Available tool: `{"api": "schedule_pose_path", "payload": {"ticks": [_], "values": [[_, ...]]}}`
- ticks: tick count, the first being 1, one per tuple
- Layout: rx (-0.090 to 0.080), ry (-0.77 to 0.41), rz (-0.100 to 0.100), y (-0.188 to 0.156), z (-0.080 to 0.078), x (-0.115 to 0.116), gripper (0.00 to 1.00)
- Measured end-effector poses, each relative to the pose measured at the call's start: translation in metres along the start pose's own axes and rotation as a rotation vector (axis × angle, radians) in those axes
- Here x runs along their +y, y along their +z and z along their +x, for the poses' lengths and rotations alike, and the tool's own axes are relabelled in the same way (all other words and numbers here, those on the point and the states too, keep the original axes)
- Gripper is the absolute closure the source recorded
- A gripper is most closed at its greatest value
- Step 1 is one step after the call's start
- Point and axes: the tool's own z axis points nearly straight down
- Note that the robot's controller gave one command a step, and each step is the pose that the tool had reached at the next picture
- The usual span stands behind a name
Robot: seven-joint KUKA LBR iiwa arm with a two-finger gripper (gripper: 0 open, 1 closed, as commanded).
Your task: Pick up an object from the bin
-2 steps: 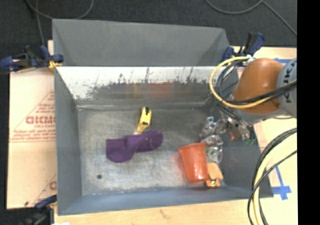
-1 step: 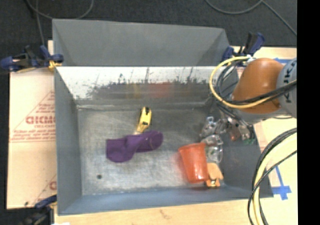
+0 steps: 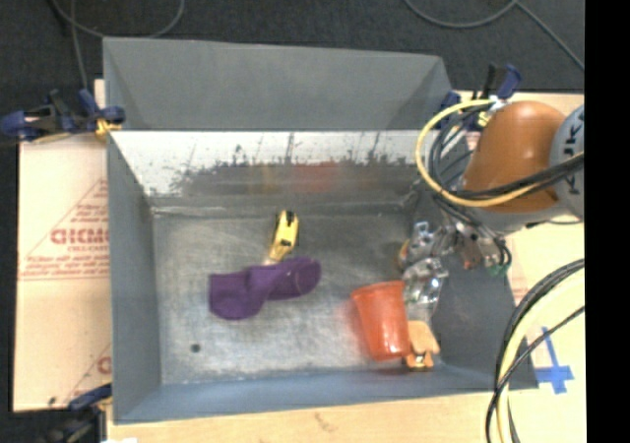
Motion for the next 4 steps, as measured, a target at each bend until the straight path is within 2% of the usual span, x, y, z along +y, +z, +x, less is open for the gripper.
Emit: {"api": "schedule_pose_path", "payload": {"ticks": [1,2,3,4], "values": [[0.000,0.045,0.006,-0.029,-0.006,0.007,1.00],[0.005,0.029,0.007,-0.025,0.005,-0.002,0.00],[0.005,0.028,0.007,-0.025,0.005,-0.002,0.00],[-0.016,-0.163,0.006,0.024,-0.019,-0.025,1.00]]}}
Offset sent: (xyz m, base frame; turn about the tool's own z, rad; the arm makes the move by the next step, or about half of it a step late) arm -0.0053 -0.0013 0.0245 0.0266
